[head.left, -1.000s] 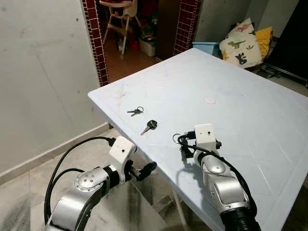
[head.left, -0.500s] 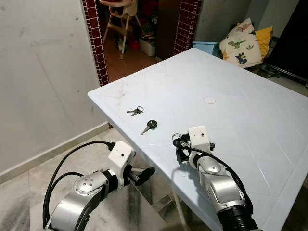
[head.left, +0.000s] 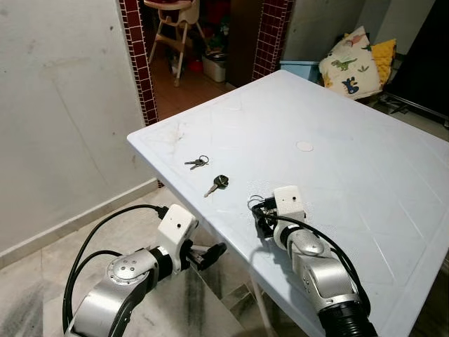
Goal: Hang keys on a hook
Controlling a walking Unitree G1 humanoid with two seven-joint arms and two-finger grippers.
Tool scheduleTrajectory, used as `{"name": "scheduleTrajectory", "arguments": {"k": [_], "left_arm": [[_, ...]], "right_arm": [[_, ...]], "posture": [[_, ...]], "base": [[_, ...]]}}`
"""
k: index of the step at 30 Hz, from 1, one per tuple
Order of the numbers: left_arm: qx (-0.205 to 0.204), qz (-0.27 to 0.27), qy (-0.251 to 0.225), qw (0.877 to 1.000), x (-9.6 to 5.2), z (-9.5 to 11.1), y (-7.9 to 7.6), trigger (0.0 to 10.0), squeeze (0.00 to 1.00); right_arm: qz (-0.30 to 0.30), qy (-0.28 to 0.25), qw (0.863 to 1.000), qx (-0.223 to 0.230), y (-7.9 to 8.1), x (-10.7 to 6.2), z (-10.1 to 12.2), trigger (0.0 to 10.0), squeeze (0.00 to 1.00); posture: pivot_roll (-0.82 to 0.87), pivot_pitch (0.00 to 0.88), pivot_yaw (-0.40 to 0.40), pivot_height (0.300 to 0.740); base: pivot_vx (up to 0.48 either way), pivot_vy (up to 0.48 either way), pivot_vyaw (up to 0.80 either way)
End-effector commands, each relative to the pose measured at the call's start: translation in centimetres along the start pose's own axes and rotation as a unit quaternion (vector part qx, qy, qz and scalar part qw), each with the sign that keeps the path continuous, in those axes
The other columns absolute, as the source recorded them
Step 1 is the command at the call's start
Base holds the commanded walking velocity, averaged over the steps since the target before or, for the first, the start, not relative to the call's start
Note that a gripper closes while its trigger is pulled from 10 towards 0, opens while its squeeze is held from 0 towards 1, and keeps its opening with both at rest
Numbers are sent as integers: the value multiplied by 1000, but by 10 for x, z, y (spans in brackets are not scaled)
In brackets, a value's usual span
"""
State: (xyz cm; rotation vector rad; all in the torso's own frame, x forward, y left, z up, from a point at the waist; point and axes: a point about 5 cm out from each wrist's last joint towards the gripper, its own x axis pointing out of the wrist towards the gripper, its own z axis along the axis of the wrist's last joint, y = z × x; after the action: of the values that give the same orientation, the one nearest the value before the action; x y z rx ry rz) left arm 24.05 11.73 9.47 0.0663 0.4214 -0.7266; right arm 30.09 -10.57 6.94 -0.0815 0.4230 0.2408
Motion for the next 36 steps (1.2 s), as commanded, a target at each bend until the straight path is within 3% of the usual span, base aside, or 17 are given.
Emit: {"name": "scheduleTrajectory", "arguments": {"k": [1, 36], "left_arm": [[10, -6, 0, 1000, 1, 3, -2, 10000, 0], [11, -6, -5, 1000, 4, 5, -1, 10000, 0]], "right_arm": [[13, 41, 999, 8, 2, -2, -17, 0, 0], [16, 37, 999, 29, -6, -4, -14, 0, 0]], "posture": [[149, 0, -45, 740], [134, 0, -33, 740]], "base": [[0, 0, 0], [0, 0, 0]]}}
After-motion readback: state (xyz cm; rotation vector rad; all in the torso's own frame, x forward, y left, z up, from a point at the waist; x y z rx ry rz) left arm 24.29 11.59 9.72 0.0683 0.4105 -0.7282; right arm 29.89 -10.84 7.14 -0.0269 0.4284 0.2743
